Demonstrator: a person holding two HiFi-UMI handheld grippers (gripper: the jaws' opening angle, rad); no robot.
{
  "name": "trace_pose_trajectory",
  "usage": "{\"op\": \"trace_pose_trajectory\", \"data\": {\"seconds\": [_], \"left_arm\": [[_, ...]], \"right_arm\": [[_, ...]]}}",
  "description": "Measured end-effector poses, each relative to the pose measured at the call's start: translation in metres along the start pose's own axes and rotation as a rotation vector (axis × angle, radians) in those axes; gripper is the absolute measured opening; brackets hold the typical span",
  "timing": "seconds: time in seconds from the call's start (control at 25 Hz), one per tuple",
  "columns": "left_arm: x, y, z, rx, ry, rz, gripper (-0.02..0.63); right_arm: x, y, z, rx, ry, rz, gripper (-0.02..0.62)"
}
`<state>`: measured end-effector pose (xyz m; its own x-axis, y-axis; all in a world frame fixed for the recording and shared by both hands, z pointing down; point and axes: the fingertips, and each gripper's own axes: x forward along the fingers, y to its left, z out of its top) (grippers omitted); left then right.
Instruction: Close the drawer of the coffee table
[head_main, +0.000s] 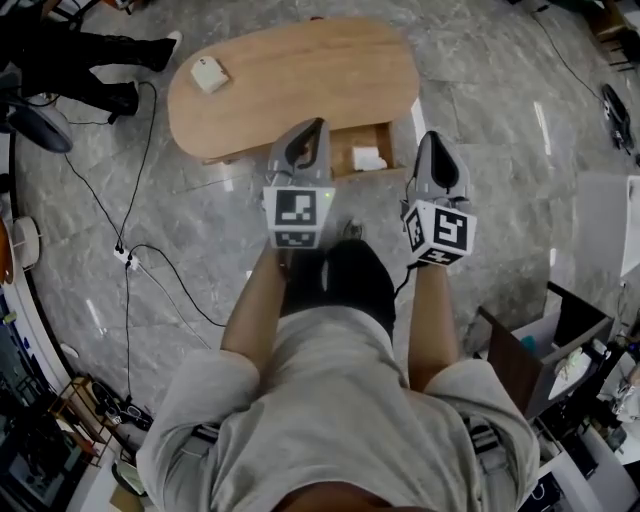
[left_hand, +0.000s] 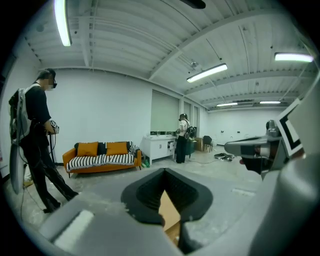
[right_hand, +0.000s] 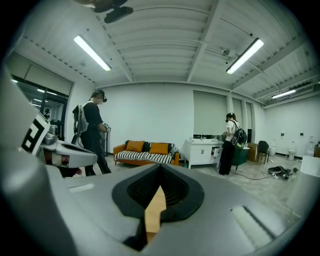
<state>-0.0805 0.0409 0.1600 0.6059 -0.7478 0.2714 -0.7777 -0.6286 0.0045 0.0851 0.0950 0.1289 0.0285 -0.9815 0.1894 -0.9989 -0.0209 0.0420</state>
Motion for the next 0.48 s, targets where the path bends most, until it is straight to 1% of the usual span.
{"op": "trace_pose_trajectory", "data": {"seconds": [0.08, 0.16, 0.32, 0.4, 0.48], "left_arm": [[0.022, 0.003, -0.028, 0.001, 0.037, -0.015, 0.02], [0.047, 0.011, -0.068, -0.009, 0.08, -0.025, 0.02], [0.069, 0.013, -0.162, -0.057, 0.233, -0.044, 0.02], [0.076, 0.011, -0.202, -0.052, 0.299, -0.049, 0.02], [0.081, 0.01, -0.241, -0.033, 0.357, -0.034, 0.02]], "right_arm": [[0.019, -0.012, -0.031, 0.003, 0.037, -0.01, 0.006], [0.045, -0.021, -0.075, 0.009, 0.09, -0.006, 0.006], [0.07, -0.024, -0.167, 0.025, 0.233, 0.073, 0.006], [0.08, -0.027, -0.206, 0.014, 0.282, 0.115, 0.006], [0.091, -0.032, -0.246, -0.011, 0.319, 0.161, 0.006]]}}
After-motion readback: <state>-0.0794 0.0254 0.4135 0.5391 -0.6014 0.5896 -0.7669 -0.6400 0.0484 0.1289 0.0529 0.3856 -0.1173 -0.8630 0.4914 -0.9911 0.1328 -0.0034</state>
